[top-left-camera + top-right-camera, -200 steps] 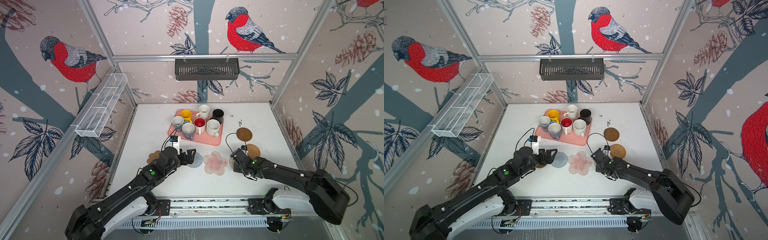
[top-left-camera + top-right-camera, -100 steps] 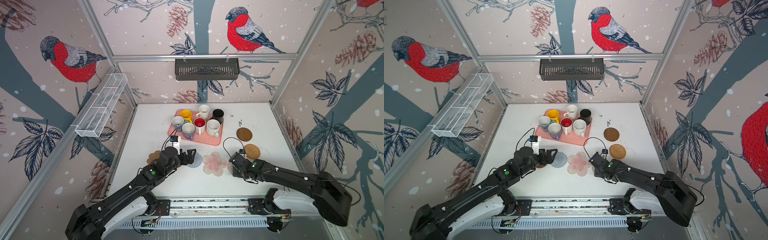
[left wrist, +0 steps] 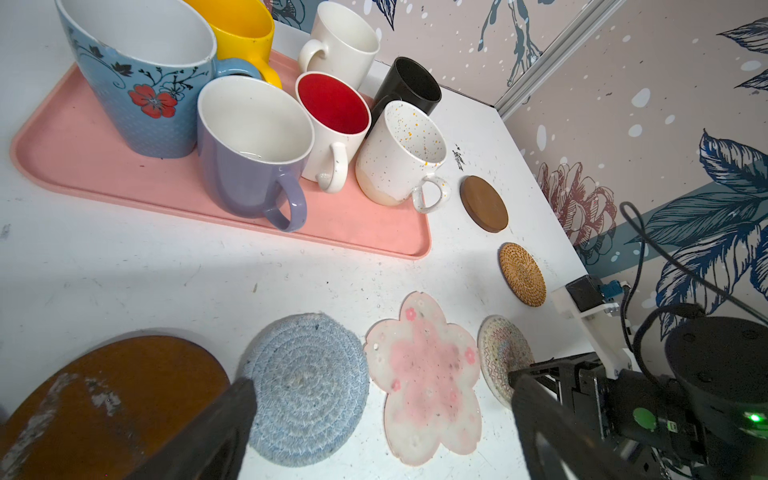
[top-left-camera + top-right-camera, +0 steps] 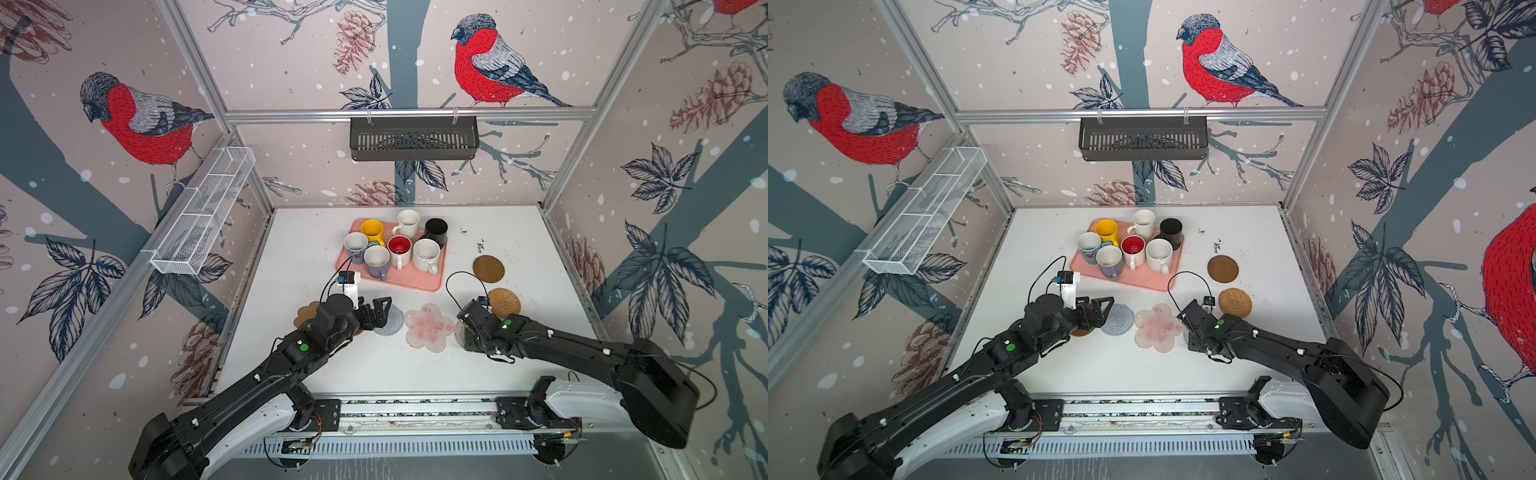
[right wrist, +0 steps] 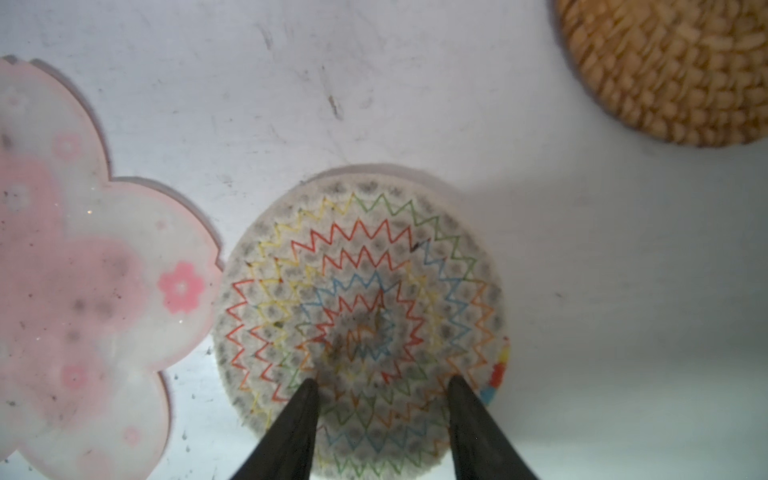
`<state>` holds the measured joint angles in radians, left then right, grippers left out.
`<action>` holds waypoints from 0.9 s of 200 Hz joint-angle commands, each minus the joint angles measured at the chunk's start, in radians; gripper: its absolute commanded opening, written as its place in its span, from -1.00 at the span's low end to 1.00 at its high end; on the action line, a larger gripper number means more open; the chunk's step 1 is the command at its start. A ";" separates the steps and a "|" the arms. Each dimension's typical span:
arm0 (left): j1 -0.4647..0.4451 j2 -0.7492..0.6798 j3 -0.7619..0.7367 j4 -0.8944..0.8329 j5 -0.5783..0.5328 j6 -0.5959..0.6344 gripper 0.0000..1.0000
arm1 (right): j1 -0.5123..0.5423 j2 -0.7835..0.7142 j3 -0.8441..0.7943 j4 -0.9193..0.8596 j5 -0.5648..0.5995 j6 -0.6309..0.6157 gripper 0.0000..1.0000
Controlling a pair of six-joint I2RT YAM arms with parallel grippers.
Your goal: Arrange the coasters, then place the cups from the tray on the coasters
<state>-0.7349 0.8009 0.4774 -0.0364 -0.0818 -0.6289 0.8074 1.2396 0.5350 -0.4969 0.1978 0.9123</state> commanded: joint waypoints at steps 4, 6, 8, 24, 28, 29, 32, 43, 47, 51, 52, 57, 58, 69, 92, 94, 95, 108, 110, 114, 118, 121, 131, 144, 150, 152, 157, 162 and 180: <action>0.001 0.002 0.002 0.005 -0.010 -0.001 0.93 | -0.011 0.009 0.001 0.022 -0.046 -0.021 0.02; 0.001 0.001 0.003 0.004 -0.011 0.000 0.93 | -0.011 0.009 0.003 0.022 -0.046 -0.022 0.02; 0.002 0.001 0.002 0.004 -0.010 -0.001 0.93 | -0.011 0.009 0.002 0.023 -0.046 -0.022 0.02; 0.001 0.001 0.005 -0.001 -0.013 -0.002 0.93 | -0.013 0.005 -0.001 0.019 -0.051 -0.024 0.02; 0.001 -0.002 0.006 -0.003 -0.013 -0.002 0.93 | -0.013 0.003 -0.003 0.017 -0.052 -0.024 0.02; 0.001 -0.002 0.005 -0.003 -0.013 -0.002 0.93 | -0.013 0.002 -0.004 0.015 -0.052 -0.024 0.02; 0.000 -0.003 0.004 -0.004 -0.013 -0.002 0.93 | -0.013 0.001 -0.006 0.014 -0.052 -0.024 0.02; 0.001 -0.007 0.006 -0.009 -0.013 -0.003 0.93 | -0.013 -0.008 -0.014 0.005 -0.051 -0.023 0.02; 0.001 -0.009 0.006 -0.010 -0.015 -0.004 0.93 | -0.014 -0.012 -0.018 0.002 -0.051 -0.022 0.02; 0.001 -0.011 0.006 -0.011 -0.015 -0.004 0.93 | -0.014 -0.016 -0.023 0.000 -0.051 -0.022 0.02; 0.001 -0.011 0.006 -0.011 -0.016 -0.004 0.93 | -0.015 -0.017 -0.025 0.000 -0.051 -0.021 0.02; 0.001 -0.012 0.005 -0.011 -0.016 -0.003 0.93 | -0.016 -0.022 -0.031 0.000 -0.052 -0.020 0.02; 0.001 -0.013 0.005 -0.011 -0.016 -0.003 0.93 | -0.016 -0.024 -0.032 0.000 -0.052 -0.019 0.02; 0.000 -0.014 0.004 -0.011 -0.019 -0.005 0.93 | -0.017 -0.037 -0.046 0.002 -0.057 -0.015 0.02; 0.002 -0.006 0.001 -0.002 -0.015 -0.009 0.93 | -0.018 -0.049 -0.058 0.021 -0.076 -0.013 0.02; 0.002 -0.005 0.002 -0.002 -0.015 -0.009 0.93 | -0.018 -0.048 -0.058 0.024 -0.077 -0.013 0.02; 0.002 -0.003 0.002 -0.002 -0.015 -0.008 0.93 | -0.017 -0.048 -0.058 0.026 -0.079 -0.013 0.02; 0.001 0.007 0.004 0.001 -0.012 -0.009 0.93 | -0.017 -0.043 -0.056 0.047 -0.098 -0.018 0.02; 0.002 0.007 0.005 0.001 -0.012 -0.008 0.93 | -0.017 -0.042 -0.056 0.050 -0.100 -0.019 0.02; 0.001 0.010 0.007 0.002 -0.011 -0.008 0.93 | -0.017 -0.039 -0.055 0.057 -0.105 -0.019 0.02; 0.000 0.011 0.006 0.002 -0.010 -0.007 0.93 | -0.016 -0.036 -0.054 0.061 -0.108 -0.021 0.02; 0.001 0.012 0.007 0.002 -0.010 -0.006 0.93 | -0.017 -0.034 -0.052 0.064 -0.111 -0.022 0.02; 0.000 0.015 0.010 0.002 -0.012 -0.006 0.93 | -0.016 -0.023 -0.044 0.068 -0.112 -0.026 0.02; 0.001 0.015 0.011 0.001 -0.012 -0.003 0.93 | -0.016 -0.012 -0.033 0.067 -0.112 -0.032 0.02; 0.002 0.014 0.013 0.000 -0.014 -0.003 0.93 | -0.017 -0.009 -0.028 0.066 -0.112 -0.034 0.03; 0.002 0.014 0.013 -0.001 -0.014 -0.004 0.93 | -0.016 -0.009 -0.026 0.065 -0.113 -0.035 0.03; 0.002 0.014 0.013 -0.001 -0.016 -0.002 0.93 | -0.016 -0.008 -0.019 0.062 -0.111 -0.036 0.03; 0.002 0.012 0.015 -0.002 -0.016 -0.002 0.93 | -0.016 -0.010 -0.015 0.055 -0.108 -0.038 0.04; 0.001 0.014 0.020 -0.005 -0.016 -0.001 0.93 | -0.016 -0.030 0.005 0.033 -0.092 -0.042 0.07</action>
<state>-0.7349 0.8150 0.4850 -0.0498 -0.0830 -0.6319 0.7914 1.2224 0.5255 -0.4580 0.1696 0.8856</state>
